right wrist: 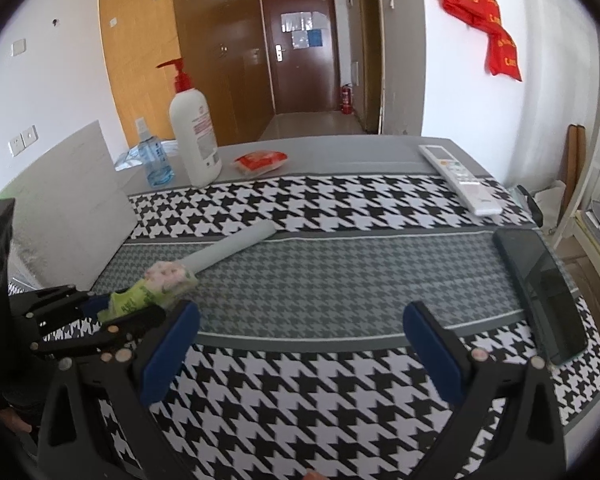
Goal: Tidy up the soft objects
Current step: 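Close the left tool on the green-and-pink packet and lift it, then grasp the white foam tube with the right tool while the left tool holds the packet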
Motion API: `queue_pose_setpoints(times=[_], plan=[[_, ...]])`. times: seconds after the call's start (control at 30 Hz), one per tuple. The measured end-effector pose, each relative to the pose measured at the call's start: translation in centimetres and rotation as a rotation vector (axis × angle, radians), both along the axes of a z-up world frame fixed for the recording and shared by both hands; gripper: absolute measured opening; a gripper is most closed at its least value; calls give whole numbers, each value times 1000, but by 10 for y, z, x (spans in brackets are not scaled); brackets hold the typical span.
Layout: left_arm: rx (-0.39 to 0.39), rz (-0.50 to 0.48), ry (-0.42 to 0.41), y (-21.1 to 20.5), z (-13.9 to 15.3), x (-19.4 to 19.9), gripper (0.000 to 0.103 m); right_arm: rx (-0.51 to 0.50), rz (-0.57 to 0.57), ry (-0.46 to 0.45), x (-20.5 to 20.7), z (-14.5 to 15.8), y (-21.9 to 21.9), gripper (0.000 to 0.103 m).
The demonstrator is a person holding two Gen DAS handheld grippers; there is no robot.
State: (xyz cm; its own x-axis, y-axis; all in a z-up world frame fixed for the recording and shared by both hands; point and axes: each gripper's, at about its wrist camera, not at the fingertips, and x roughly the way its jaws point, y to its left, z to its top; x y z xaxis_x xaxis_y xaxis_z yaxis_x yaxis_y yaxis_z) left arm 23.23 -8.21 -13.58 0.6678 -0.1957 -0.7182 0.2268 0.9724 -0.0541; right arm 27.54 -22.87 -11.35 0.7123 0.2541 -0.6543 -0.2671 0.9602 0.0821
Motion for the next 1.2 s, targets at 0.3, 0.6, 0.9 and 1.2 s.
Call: queue_pose_setpoints(times=[0.3, 0.6, 0.9, 1.2], plan=[[16, 120, -58, 24, 8, -6, 32, -4, 70, 50, 16, -6, 37, 103], [18, 172, -53, 35, 5, 0, 32, -34, 97, 126, 46, -11, 71, 98], [-10, 199, -53, 44, 4, 2, 32, -26, 93, 230, 79, -27, 98, 81], [-41, 183, -41, 46, 4, 3, 32, 0, 78, 267, 92, -37, 102, 71]])
